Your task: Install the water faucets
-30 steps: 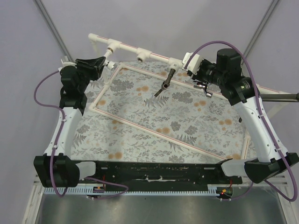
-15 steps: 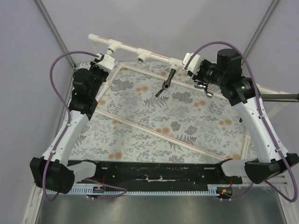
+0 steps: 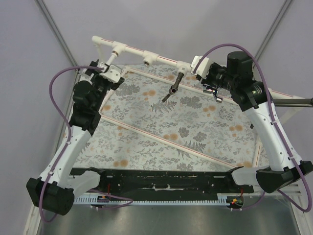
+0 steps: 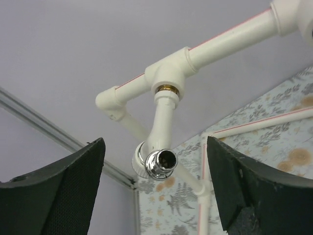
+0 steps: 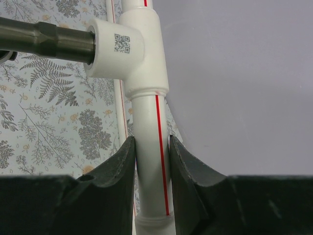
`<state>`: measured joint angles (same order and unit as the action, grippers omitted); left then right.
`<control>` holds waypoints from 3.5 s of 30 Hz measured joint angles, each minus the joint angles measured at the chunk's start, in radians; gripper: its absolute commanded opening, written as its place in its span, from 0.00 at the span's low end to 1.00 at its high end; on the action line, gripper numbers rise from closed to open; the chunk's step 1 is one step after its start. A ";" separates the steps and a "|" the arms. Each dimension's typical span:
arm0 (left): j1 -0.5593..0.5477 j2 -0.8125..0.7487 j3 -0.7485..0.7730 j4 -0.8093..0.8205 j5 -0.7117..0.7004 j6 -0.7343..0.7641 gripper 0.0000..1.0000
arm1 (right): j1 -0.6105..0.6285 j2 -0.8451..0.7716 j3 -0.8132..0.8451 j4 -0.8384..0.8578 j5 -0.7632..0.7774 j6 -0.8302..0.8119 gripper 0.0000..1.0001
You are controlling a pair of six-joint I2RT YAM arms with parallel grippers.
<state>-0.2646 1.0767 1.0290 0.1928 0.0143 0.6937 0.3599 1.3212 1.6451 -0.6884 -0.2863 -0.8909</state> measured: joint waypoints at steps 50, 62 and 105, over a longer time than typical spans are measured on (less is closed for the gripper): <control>0.308 0.199 0.066 -0.027 0.240 -2.299 0.23 | 0.008 -0.004 -0.013 0.018 0.022 -0.001 0.00; 0.308 0.223 0.047 0.127 0.275 -1.998 0.02 | 0.009 -0.002 -0.014 0.024 0.037 -0.008 0.00; 0.051 -0.146 0.202 -0.328 -0.099 -1.295 0.87 | 0.011 0.004 -0.014 0.023 0.037 -0.015 0.00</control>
<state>-0.2138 0.9302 1.2308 -0.1349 -0.0845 -0.6010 0.3714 1.3251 1.6310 -0.6659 -0.2493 -0.9062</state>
